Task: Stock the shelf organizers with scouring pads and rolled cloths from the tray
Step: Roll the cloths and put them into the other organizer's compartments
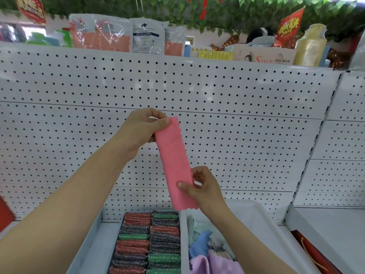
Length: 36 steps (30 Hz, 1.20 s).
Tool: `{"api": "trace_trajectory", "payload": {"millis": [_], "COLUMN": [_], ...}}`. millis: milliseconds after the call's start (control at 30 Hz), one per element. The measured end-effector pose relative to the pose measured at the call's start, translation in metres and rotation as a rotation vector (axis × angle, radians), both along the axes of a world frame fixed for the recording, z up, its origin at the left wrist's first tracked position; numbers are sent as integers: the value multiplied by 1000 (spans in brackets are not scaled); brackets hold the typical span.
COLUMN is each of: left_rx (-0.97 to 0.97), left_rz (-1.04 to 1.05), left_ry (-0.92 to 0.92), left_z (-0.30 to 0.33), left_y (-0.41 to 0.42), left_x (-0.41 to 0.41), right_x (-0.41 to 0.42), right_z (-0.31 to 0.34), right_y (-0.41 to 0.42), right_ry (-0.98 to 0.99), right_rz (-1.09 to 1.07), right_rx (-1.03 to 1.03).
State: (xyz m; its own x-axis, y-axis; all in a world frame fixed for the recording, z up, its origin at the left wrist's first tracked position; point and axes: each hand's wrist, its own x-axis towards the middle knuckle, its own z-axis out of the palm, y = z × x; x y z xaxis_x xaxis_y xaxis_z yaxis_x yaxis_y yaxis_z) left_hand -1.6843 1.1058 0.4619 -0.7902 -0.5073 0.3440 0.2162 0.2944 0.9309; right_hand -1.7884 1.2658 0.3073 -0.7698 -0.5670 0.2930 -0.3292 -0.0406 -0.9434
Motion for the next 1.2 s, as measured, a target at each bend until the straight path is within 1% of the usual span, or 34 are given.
{"api": "trace_trajectory", "payload": {"millis": [133, 333, 400, 500, 567, 667, 733, 833, 933, 1033, 1133, 1200], "left_rx": [-4, -10, -28, -48, -52, -41, -21, -5, 5, 32, 48, 57], "left_rz": [-16, 31, 13, -122, -231, -351, -385, -359, -263, -197, -178, -168], "left_ry": [27, 87, 93, 102, 108, 122, 133, 141, 134, 116, 77, 63], "left_z": [0, 1, 3, 7, 10, 12, 12, 12, 10, 7, 4, 2], "left_y": [-2, -8, -10, -9, -7, -6, -7, -13, -21, -23, -21, -20], "left_x": [3, 2, 3, 8, 10, 12, 13, 12, 8, 4, 2, 1], "right_x": [2, 6, 2, -2, -2, -1, 1, 4, 4, 2, 2, 4], "right_z": [-4, -1, 0, 0, 2, 4, 5, 6, 2, 0, -3, -5], "right_y": [-1, 0, 2, 5, 5, 4, 3, 3, 2, 3, 3, 3], "right_ry": [-38, 15, 21, 24, -2, -32, -35, 4, -15, -74, -117, -120], "right_rz": [40, -4, 73, 296, 398, 456, 433, 349, 280, 291, 355, 362], "right_rx": [-79, -147, -141, -128, -138, -163, -163, -157, -176, -105, 2, 26]}}
